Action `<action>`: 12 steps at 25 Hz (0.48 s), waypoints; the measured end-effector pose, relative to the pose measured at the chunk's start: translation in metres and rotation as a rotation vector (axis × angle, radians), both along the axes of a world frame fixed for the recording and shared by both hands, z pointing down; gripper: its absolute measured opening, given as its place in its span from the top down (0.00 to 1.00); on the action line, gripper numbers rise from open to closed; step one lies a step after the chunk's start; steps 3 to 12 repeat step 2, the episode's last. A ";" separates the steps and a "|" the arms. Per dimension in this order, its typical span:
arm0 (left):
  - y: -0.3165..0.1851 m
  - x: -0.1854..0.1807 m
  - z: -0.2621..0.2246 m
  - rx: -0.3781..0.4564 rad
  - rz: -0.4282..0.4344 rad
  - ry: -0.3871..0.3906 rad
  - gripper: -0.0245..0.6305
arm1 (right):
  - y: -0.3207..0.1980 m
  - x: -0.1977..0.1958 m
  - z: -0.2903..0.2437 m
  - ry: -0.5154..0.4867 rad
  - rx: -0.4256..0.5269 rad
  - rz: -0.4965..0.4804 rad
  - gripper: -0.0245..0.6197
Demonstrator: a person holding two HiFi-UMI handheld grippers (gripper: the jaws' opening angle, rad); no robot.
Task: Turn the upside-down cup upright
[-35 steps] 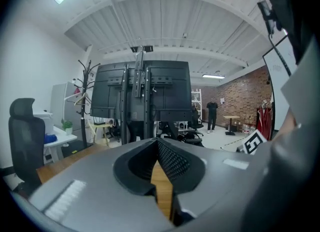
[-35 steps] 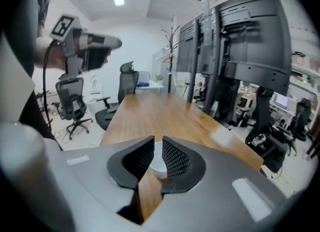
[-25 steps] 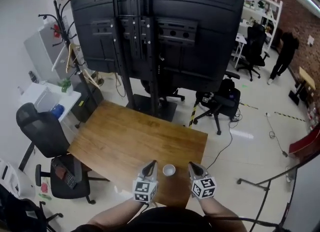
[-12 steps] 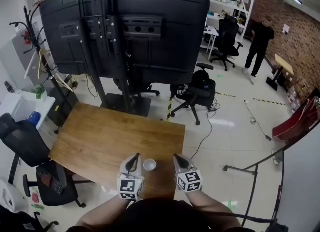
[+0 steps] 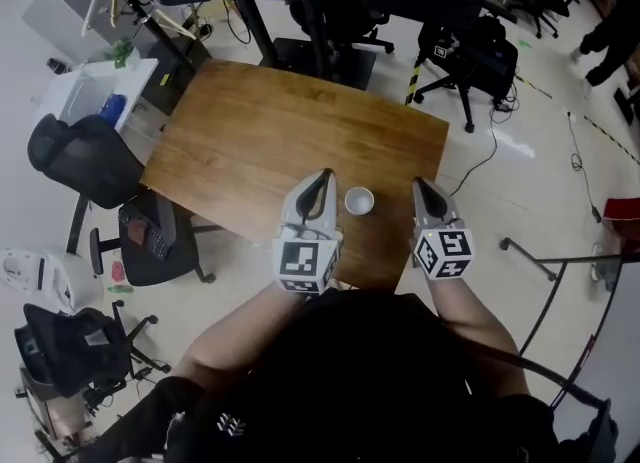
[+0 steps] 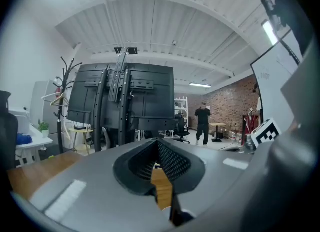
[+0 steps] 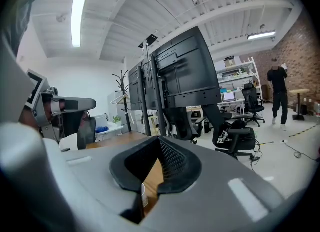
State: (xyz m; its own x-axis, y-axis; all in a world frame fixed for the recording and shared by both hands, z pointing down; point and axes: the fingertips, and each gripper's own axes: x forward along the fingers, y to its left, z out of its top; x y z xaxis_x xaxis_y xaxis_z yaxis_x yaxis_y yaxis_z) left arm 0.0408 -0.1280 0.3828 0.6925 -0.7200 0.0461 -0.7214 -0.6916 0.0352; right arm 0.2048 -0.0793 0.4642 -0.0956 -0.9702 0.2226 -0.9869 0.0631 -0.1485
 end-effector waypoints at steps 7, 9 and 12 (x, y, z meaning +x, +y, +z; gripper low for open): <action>-0.003 0.001 -0.003 -0.001 -0.016 0.019 0.96 | -0.002 0.003 0.001 -0.008 0.006 0.006 0.96; -0.003 0.001 -0.003 -0.001 -0.016 0.019 0.96 | -0.002 0.003 0.001 -0.008 0.006 0.006 0.96; -0.003 0.001 -0.003 -0.001 -0.016 0.019 0.96 | -0.002 0.003 0.001 -0.008 0.006 0.006 0.96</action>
